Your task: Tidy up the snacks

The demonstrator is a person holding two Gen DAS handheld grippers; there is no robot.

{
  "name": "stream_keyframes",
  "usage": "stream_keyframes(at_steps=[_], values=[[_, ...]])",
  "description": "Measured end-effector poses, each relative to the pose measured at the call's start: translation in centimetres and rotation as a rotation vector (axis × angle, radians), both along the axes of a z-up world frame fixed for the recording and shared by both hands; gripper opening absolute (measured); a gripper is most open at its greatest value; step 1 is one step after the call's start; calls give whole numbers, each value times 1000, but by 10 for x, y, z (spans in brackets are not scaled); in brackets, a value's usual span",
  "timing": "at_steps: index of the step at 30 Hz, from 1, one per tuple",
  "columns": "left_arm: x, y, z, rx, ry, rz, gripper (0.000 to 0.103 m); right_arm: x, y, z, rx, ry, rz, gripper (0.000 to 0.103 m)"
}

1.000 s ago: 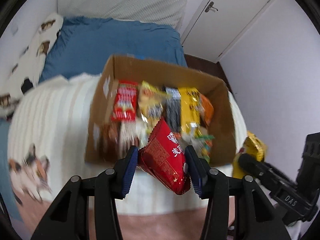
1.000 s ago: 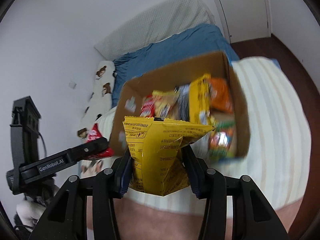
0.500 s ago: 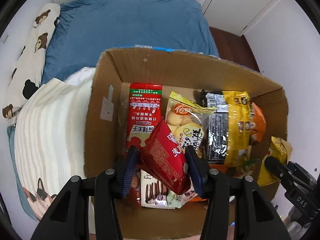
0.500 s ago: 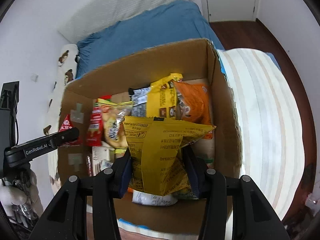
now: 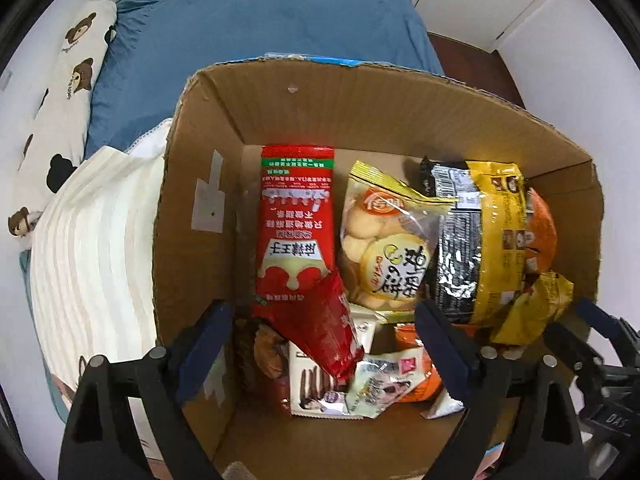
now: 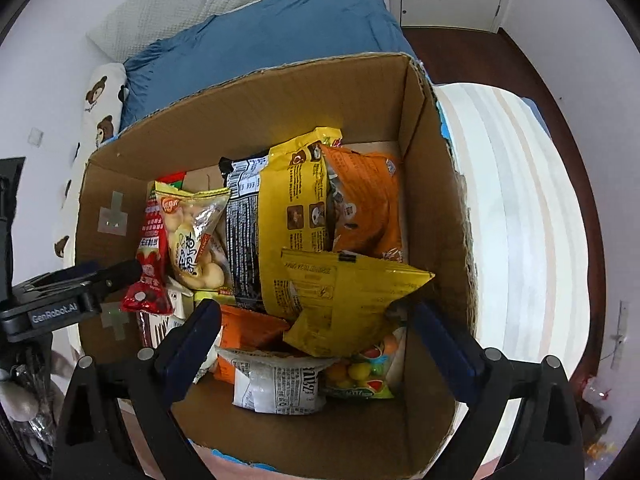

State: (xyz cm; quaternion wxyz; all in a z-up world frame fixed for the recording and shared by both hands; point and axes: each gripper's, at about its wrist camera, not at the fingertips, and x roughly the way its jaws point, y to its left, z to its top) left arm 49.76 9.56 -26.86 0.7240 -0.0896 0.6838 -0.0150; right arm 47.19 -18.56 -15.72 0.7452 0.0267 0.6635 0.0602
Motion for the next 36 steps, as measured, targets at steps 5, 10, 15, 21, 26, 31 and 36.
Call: stream_keyframes(at_steps=[5,10,15,21,26,31,36], values=[[-7,-1,7,-19,-9,4,94,-4,6,1,-34,3,13,100],[-15,-2,20,-1,-35,2,94,-8,5,4,-48,0,12,101],[-24,-1,33,5,-79,13,94,-15,2,14,-43,-34,4,101],[-55,-4,63,41,-204,31,94,-39,0,39,-40,-126,8,102],[-91,-9,90,78,-308,41,94,-73,-1,63,-45,-223,20,102],[-135,-14,114,94,-399,57,94,-113,-2,87,-29,-299,30,103],[-171,-17,130,101,-449,66,94,-153,-3,118,5,-365,46,103]])
